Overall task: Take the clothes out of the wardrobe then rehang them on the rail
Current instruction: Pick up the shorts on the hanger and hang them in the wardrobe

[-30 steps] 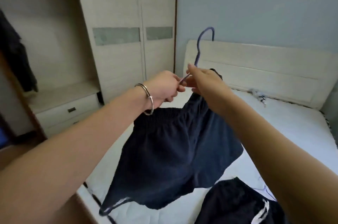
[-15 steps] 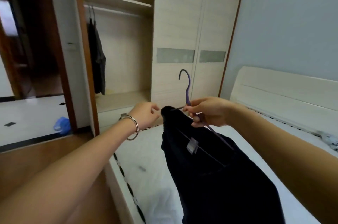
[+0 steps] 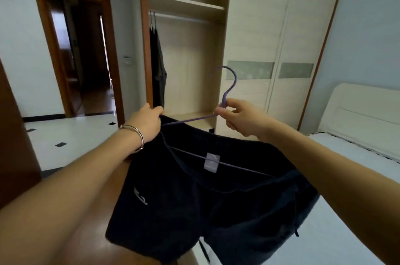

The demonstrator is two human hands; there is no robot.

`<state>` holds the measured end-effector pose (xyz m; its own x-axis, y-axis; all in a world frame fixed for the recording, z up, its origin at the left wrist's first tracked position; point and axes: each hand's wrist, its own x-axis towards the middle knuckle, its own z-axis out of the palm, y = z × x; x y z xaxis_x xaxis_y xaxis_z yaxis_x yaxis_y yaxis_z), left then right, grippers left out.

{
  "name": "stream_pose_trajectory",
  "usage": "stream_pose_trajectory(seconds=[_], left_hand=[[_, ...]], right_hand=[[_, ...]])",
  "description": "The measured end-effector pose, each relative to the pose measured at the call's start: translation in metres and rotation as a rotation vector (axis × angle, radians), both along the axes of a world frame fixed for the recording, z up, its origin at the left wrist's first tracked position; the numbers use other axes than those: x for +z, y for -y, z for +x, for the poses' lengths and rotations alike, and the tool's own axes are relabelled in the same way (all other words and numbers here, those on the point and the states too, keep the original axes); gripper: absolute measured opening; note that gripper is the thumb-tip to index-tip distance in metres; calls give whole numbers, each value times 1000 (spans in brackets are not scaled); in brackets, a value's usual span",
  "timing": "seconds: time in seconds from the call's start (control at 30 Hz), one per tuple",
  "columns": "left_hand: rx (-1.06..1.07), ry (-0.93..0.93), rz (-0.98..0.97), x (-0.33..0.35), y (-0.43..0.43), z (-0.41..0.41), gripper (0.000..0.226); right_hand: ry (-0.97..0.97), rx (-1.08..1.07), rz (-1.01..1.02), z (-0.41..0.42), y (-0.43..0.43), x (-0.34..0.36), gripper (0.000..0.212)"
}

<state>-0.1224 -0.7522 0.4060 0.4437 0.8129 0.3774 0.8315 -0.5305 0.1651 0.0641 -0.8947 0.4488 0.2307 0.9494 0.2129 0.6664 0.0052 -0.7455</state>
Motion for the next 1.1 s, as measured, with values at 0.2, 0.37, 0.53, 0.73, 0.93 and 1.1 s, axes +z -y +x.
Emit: stream_pose_trajectory(seconds=[0.2, 0.37, 0.53, 0.73, 0.93, 1.1], left_hand=[[43, 267, 67, 48, -55, -25, 22], [-28, 115, -217, 61, -109, -39, 23], [-130, 82, -222, 56, -164, -29, 41], [-246, 211, -121, 66, -237, 1, 15], [-156, 292, -34, 74, -329, -4, 23], [-113, 322, -24, 79, -415, -27, 20]], right_hand=[[167, 187, 8, -22, -81, 1, 19], [3, 260, 96, -19, -157, 16, 22], [-22, 339, 108, -9, -247, 24, 35], [-23, 460, 107, -9, -349, 45, 28], [234, 260, 441, 34, -422, 29, 33], [171, 208, 93, 91, -487, 1, 59]])
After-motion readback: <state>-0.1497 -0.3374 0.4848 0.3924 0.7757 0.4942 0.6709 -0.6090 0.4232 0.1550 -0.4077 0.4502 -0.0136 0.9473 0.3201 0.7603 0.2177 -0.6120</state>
